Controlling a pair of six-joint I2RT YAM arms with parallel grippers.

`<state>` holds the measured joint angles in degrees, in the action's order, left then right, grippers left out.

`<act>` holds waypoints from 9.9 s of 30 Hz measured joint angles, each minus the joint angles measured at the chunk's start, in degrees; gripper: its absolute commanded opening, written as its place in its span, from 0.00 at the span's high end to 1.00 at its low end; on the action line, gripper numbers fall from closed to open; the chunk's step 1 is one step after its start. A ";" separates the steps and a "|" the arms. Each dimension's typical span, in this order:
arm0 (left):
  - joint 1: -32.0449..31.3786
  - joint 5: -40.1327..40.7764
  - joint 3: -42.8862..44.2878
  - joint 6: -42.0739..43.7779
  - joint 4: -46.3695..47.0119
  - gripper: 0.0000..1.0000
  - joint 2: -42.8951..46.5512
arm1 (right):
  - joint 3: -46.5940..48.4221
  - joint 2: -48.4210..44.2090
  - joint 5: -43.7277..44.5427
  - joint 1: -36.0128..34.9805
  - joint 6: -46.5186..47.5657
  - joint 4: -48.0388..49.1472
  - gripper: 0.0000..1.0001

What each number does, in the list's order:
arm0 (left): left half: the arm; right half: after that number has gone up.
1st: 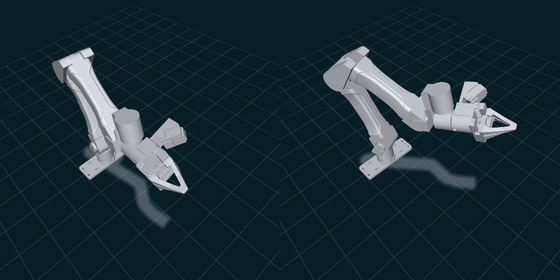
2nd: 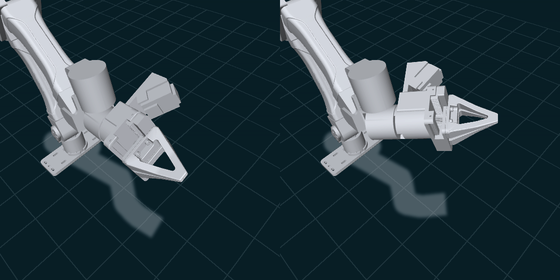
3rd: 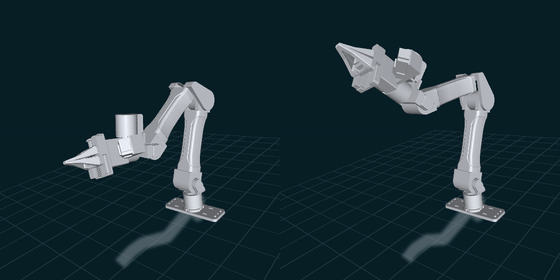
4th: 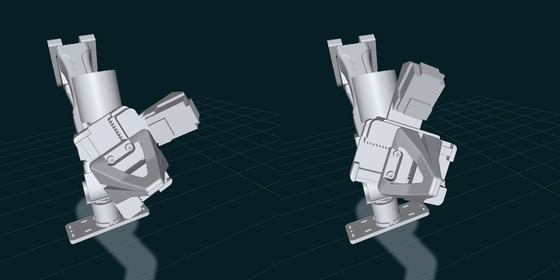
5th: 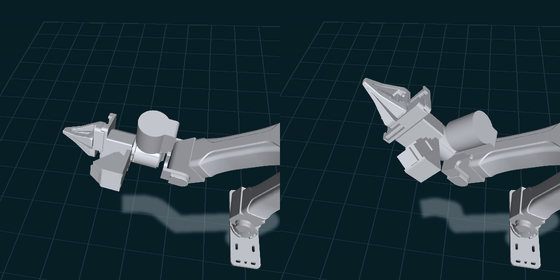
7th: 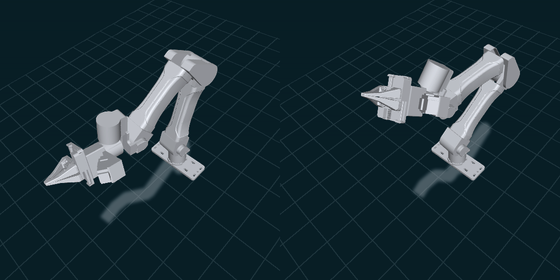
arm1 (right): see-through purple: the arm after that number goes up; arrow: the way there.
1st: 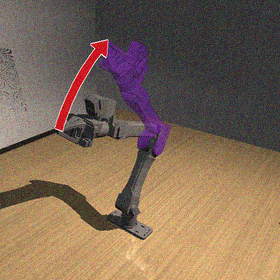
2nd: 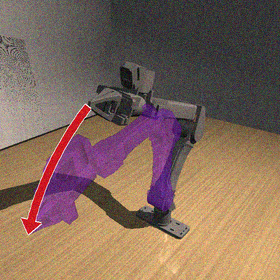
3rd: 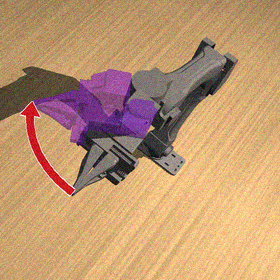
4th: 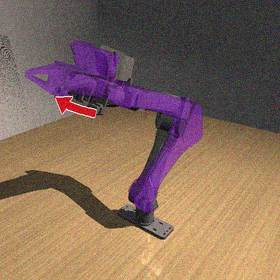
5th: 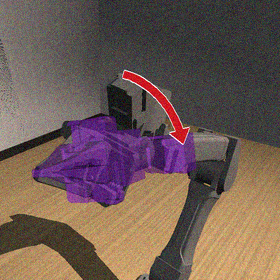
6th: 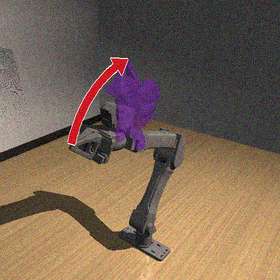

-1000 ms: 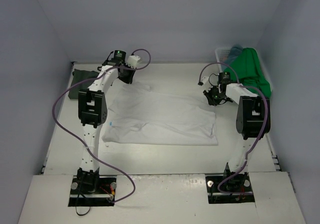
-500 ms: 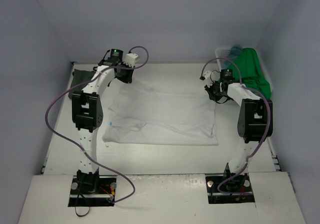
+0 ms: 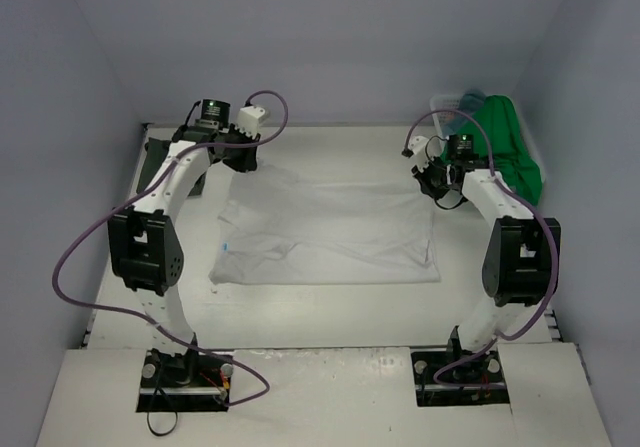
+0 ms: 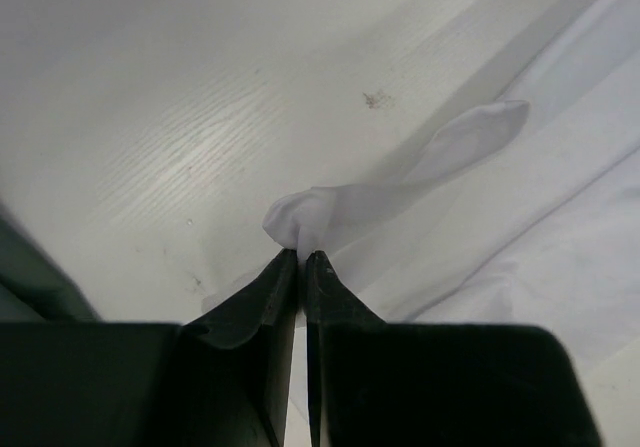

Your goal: Fold and stack the t-shirts

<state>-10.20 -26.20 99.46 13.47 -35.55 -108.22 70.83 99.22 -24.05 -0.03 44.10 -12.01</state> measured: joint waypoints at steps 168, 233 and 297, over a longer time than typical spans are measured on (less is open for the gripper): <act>-1.01 -3.56 -53.13 31.58 -6.54 0.79 29.24 | -26.75 -12.63 15.80 -16.26 13.88 -11.80 0.77; -5.11 14.71 -37.27 17.38 4.09 0.89 8.81 | -15.85 -2.34 14.40 -15.13 11.74 -10.38 0.96; -6.16 3.23 -17.27 -8.48 -1.03 1.00 11.15 | 0.70 6.38 6.05 -32.35 -9.70 -2.03 1.00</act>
<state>-16.36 -22.96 82.19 4.99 -36.58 -97.08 71.53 105.60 -18.00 -32.38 34.39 -14.04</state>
